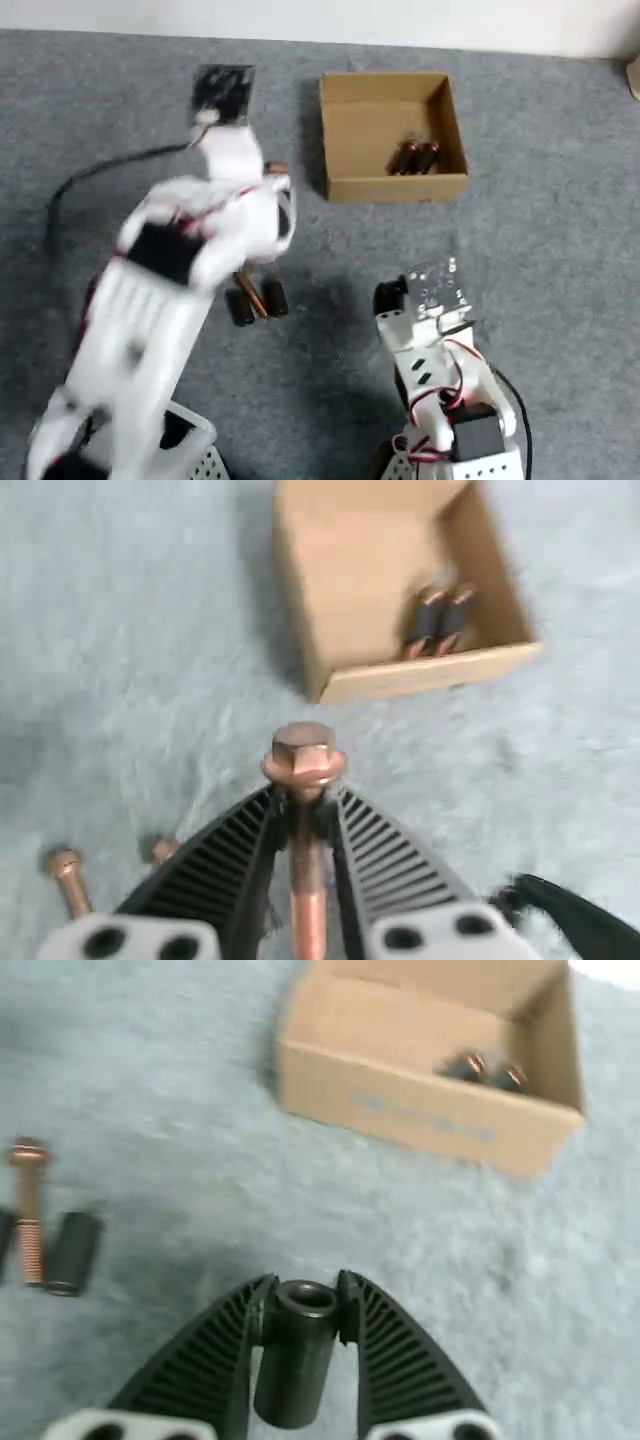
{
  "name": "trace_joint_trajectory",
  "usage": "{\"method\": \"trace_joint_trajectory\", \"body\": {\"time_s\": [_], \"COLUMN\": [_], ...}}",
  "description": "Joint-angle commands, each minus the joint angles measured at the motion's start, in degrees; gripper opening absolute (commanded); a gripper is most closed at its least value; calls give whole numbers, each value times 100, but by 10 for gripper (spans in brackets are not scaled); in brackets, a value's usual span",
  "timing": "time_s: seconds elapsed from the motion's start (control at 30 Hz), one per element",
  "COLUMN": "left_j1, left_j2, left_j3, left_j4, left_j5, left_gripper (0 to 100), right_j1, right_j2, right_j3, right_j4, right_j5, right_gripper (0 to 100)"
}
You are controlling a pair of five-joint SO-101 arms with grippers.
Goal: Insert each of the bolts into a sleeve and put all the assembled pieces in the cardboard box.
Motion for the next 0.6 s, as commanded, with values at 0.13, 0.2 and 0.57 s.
{"method": "trace_joint_trajectory", "body": {"time_s": [0.13, 0.2, 0.57], "left_j1": [470, 462, 576], "left_j2": [-3108, -3670, -5815], "left_j3": [2105, 2888, 5376], "left_j4": [-563, -1204, -3068], "left_j5": [-774, -985, 563], "left_gripper": [4, 4, 4], "right_j1": [-1349, -1640, -2246], "right_j2": [-57, -57, -57], "right_j3": [-664, -664, -637], "right_j4": [-22, -154, -716], "right_j5": [-62, -62, -62], "right_gripper": [5, 5, 5]}}
